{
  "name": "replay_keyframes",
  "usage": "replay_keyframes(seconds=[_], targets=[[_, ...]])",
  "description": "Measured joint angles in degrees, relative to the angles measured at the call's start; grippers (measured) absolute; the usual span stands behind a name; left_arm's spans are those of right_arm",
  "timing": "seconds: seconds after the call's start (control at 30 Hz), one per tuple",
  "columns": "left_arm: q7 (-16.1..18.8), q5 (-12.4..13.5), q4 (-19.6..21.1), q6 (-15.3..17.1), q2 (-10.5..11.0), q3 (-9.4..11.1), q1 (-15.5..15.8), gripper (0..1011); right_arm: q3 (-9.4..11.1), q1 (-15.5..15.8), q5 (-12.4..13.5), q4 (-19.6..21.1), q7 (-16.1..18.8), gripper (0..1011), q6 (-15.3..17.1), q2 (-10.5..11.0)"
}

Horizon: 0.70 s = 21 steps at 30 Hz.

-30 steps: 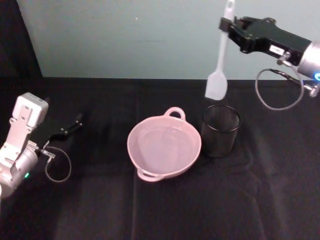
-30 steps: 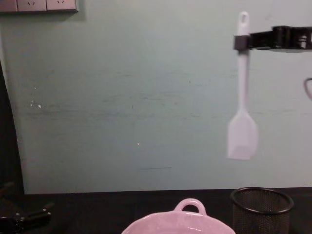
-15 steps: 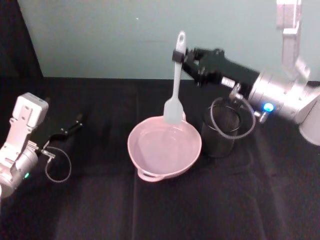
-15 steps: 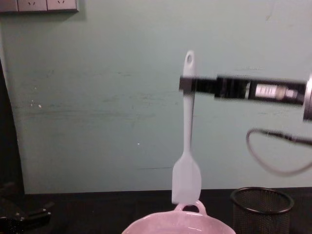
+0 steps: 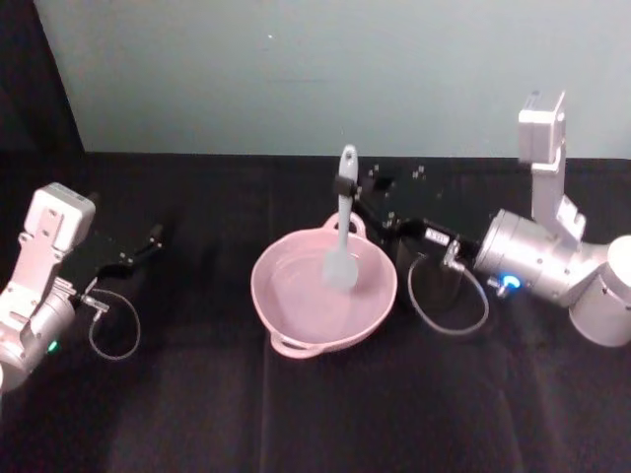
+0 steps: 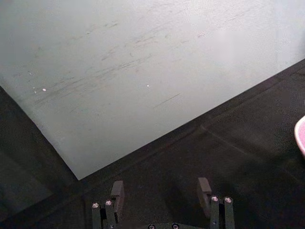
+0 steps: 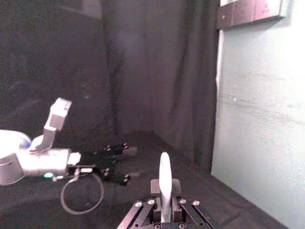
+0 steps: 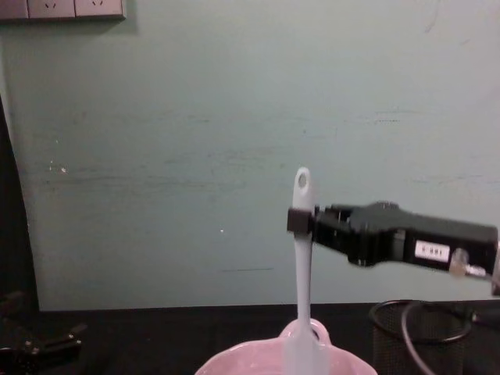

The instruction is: Use the one hand to pick up the spoon and stir the clear water in the bowl.

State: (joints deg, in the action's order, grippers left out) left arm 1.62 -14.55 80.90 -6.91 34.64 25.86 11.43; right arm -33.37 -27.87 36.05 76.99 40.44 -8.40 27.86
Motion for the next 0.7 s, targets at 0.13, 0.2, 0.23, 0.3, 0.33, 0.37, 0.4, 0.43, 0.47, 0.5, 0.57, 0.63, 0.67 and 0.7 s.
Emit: replay_keyframes(seconds=[0.13, 0.2, 0.23, 0.3, 0.33, 0.37, 0.4, 0.43, 0.47, 0.5, 0.57, 0.63, 0.67, 0.7], targets=[[0.0, 0.0, 0.0, 0.0, 0.0, 0.0, 0.0, 1011, -0.2, 0.8, -0.3, -0.1, 1.2, 127, -0.1, -0.2], [0.0, 0.0, 0.0, 0.0, 0.0, 0.0, 0.0, 1011, -0.3, 0.9, -0.3, -0.1, 1.4, 127, -0.1, -0.3], [0.0, 0.0, 0.0, 0.0, 0.0, 0.0, 0.0, 1011, -0.4, 1.2, -0.4, -0.1, 1.9, 127, -0.1, -0.5], [0.0, 0.0, 0.0, 0.0, 0.0, 0.0, 0.0, 1011, -0.6, 1.4, -0.5, -0.4, 2.5, 127, 0.2, -1.0], [0.0, 0.0, 0.0, 0.0, 0.0, 0.0, 0.0, 1011, -0.8, 1.4, -0.5, -0.8, 2.9, 127, 0.4, -1.5], [0.0, 0.0, 0.0, 0.0, 0.0, 0.0, 0.0, 1011, -0.8, 1.4, -0.5, -1.0, 3.1, 127, 0.4, -1.8], [0.0, 0.0, 0.0, 0.0, 0.0, 0.0, 0.0, 1011, -0.9, 1.4, -0.5, -1.3, 3.3, 127, 0.4, -2.1], [0.0, 0.0, 0.0, 0.0, 0.0, 0.0, 0.0, 1011, -0.9, 1.3, -0.6, -1.5, 3.4, 127, 0.4, -2.4], [0.0, 0.0, 0.0, 0.0, 0.0, 0.0, 0.0, 1011, -0.9, 1.2, -0.6, -1.8, 3.5, 127, 0.4, -2.7], [0.0, 0.0, 0.0, 0.0, 0.0, 0.0, 0.0, 1011, -1.0, 1.1, -0.8, -2.4, 3.6, 127, 0.1, -3.4], [0.0, 0.0, 0.0, 0.0, 0.0, 0.0, 0.0, 1011, -1.0, 1.0, -1.0, -3.1, 3.6, 127, -0.4, -4.2], [0.0, 0.0, 0.0, 0.0, 0.0, 0.0, 0.0, 1011, -0.9, 0.6, -1.4, -4.5, 3.4, 127, -1.4, -5.6], [0.0, 0.0, 0.0, 0.0, 0.0, 0.0, 0.0, 1011, -0.9, 0.3, -2.1, -5.6, 3.0, 127, -2.4, -6.5], [0.0, 0.0, 0.0, 0.0, 0.0, 0.0, 0.0, 1011, -0.8, 0.1, -2.5, -6.1, 2.8, 127, -2.9, -7.0]])
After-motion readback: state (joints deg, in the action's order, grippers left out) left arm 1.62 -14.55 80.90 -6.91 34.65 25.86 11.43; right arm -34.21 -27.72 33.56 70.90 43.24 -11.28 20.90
